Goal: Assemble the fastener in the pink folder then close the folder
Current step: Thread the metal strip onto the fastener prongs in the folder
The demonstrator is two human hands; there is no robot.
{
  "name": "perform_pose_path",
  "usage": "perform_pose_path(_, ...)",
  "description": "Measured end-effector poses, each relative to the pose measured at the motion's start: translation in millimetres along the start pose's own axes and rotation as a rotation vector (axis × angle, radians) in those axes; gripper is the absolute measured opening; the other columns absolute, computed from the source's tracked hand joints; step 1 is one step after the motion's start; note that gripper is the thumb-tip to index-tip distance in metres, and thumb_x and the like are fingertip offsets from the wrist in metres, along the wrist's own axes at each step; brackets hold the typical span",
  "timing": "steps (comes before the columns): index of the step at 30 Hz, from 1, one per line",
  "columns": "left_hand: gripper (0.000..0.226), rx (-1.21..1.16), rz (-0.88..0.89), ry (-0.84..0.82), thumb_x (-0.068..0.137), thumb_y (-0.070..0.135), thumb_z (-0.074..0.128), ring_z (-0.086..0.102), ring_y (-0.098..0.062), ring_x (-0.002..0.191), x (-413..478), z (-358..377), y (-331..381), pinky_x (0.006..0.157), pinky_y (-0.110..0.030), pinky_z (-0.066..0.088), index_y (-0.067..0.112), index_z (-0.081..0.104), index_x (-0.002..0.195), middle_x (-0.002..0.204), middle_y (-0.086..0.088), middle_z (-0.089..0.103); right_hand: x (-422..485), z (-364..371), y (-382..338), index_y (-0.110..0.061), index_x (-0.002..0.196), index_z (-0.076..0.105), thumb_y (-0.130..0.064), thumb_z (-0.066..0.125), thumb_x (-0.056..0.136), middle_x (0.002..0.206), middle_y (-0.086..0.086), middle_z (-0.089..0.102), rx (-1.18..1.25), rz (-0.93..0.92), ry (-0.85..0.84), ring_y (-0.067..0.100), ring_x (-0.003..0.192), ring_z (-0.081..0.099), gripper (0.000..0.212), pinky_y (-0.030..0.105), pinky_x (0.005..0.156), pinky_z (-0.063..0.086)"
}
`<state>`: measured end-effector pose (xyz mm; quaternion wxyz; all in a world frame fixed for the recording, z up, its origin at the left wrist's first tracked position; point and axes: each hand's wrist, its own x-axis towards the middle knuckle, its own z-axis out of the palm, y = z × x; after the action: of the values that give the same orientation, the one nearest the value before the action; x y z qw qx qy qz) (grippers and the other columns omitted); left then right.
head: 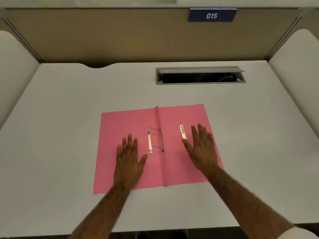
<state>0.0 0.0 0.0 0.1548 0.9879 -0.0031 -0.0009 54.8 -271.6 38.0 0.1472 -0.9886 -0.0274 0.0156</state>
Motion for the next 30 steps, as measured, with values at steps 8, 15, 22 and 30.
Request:
perform_pose_path(8, 0.084, 0.123, -0.038, -0.08, 0.096, 0.068, 0.012, -0.011, -0.024, 0.156, -5.3, 23.5, -5.3, 0.127, -0.047, 0.0, 0.015, -0.002, 0.16, 0.169, -0.007, -0.009, -15.4, 38.3, 5.0, -0.018, 0.156, 0.019, -0.061, 0.019, 0.097, 0.163, 0.015, 0.021, -0.044, -0.008, -0.04, 0.035, 0.151, 0.017, 0.073, 0.053, 0.121, 0.015)
perform_pose_path(15, 0.087, 0.133, -0.038, -0.106, 0.095, 0.069, 0.016, -0.011, -0.024, 0.156, -8.6, 28.7, -4.9, 0.127, -0.048, 0.001, 0.015, -0.005, 0.16, 0.169, -0.006, -0.011, -24.0, 58.2, 14.7, -0.015, 0.156, 0.022, -0.058, 0.025, 0.099, 0.164, 0.018, 0.016, -0.113, -0.032, -0.075, 0.037, 0.151, 0.011, 0.072, 0.054, 0.122, 0.014)
perform_pose_path(22, 0.072, -0.044, -0.065, 0.045, 0.1, 0.053, 0.029, 0.027, -0.031, 0.15, -10.8, 17.2, 12.9, 0.124, -0.047, 0.02, 0.007, 0.028, 0.155, 0.161, -0.016, 0.031, -26.2, 61.7, 16.7, -0.016, 0.157, 0.019, -0.054, 0.025, 0.101, 0.165, 0.013, 0.015, -0.097, -0.046, -0.055, 0.032, 0.153, 0.007, 0.068, 0.052, 0.123, 0.012)
perform_pose_path(30, 0.029, -0.143, 0.27, 0.242, 0.093, 0.008, 0.059, 0.059, -0.024, 0.091, 45.8, -12.2, 102.5, 0.077, -0.036, 0.052, 0.007, 0.068, 0.121, 0.101, -0.008, 0.065, -38.3, 62.0, 18.4, -0.013, 0.138, 0.053, -0.027, 0.046, 0.098, 0.139, 0.015, 0.057, -0.067, -0.118, 0.162, 0.035, 0.128, 0.051, 0.043, 0.051, 0.105, 0.037)
